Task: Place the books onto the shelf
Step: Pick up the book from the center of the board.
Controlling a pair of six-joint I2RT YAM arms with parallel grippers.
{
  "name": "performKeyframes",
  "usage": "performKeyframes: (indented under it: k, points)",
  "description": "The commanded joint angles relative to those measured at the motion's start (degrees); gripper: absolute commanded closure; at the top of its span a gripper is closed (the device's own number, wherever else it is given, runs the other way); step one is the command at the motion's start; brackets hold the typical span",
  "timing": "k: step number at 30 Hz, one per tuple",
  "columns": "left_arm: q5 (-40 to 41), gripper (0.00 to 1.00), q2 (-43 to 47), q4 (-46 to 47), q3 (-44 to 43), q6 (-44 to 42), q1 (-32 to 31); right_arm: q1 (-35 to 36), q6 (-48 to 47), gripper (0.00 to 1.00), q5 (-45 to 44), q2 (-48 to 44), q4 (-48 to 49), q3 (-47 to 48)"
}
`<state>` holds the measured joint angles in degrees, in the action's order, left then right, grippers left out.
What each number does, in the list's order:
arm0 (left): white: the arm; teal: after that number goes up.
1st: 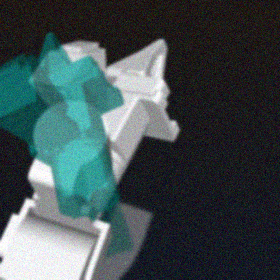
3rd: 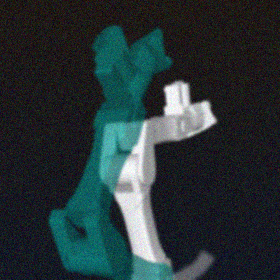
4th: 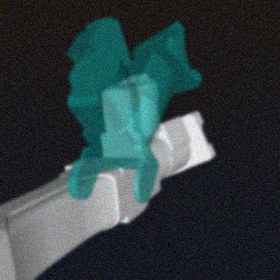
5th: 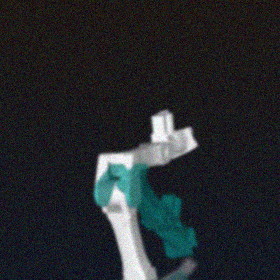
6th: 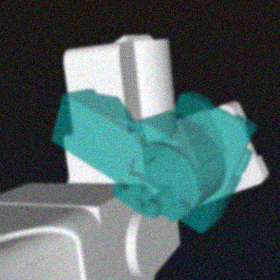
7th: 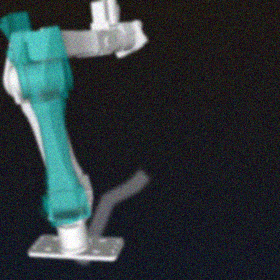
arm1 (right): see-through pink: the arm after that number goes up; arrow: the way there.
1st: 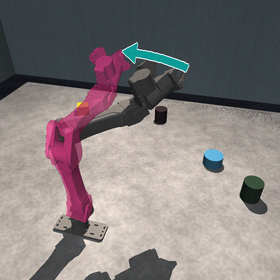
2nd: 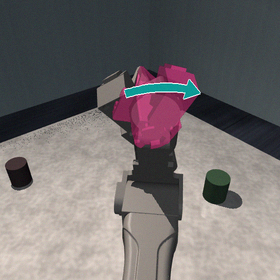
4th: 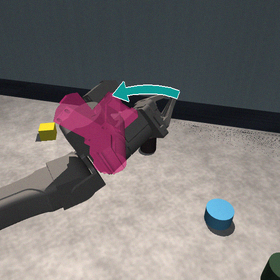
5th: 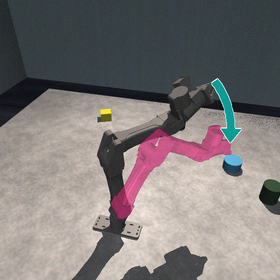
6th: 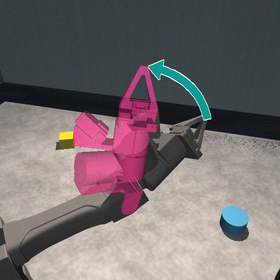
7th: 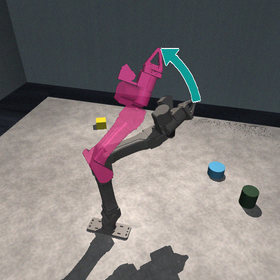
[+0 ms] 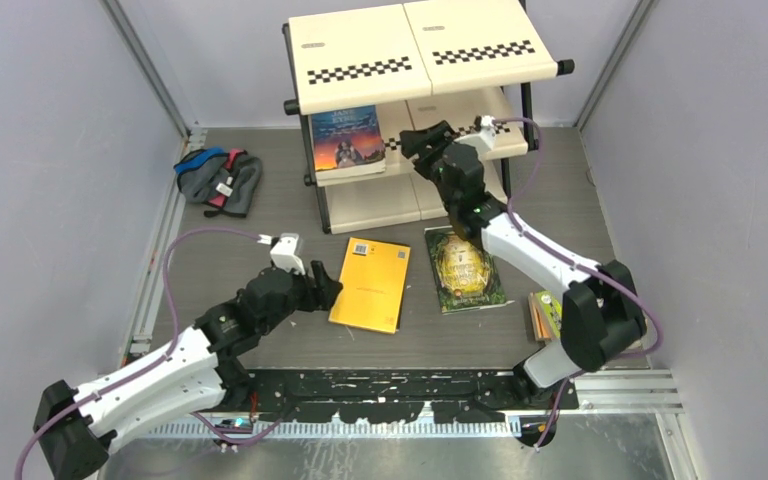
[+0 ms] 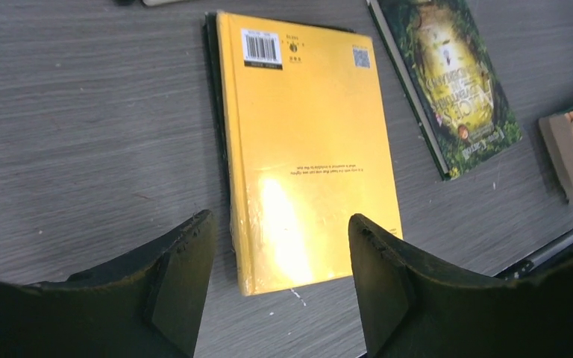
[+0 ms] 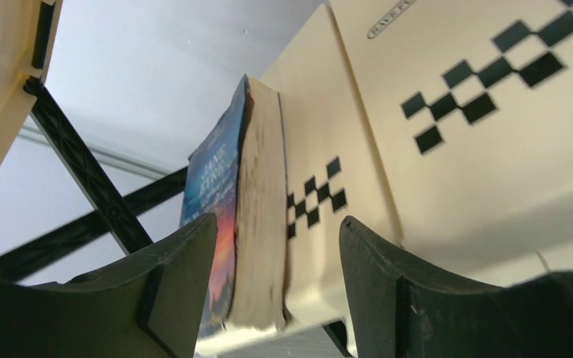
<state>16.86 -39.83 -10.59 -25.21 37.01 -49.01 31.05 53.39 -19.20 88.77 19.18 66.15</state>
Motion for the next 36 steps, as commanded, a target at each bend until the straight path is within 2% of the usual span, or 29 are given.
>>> performKeyframes:
  k: [1,8,14,18,26,36]
  points:
    - [-4.76,0.33,-3.54,1.39,-1.90,0.64,-0.12,0.87,-3.21,0.33,-2.26,-8.30,0.55,-5.28]
    - [-9.79,0.27,-11.97,9.88,0.47,4.45,1.62,3.13,-6.15,0.32,-4.61,-19.40,-6.56,-14.32]
    - [-21.27,0.27,-18.54,21.33,3.66,7.97,10.91,6.48,-7.66,0.32,-6.66,-25.06,-13.86,-20.16]
    - [-22.96,0.27,-20.80,22.93,4.13,7.36,13.93,8.47,-7.29,0.32,-8.10,-26.81,-15.32,-24.77]
    - [-31.51,0.29,-30.41,34.21,5.28,8.89,16.56,11.58,-5.77,0.32,-9.81,-24.73,-15.73,-30.15]
    - [-37.72,0.32,-34.40,37.80,5.82,9.04,19.75,13.39,-2.83,0.32,-9.60,-17.15,-14.31,-33.32]
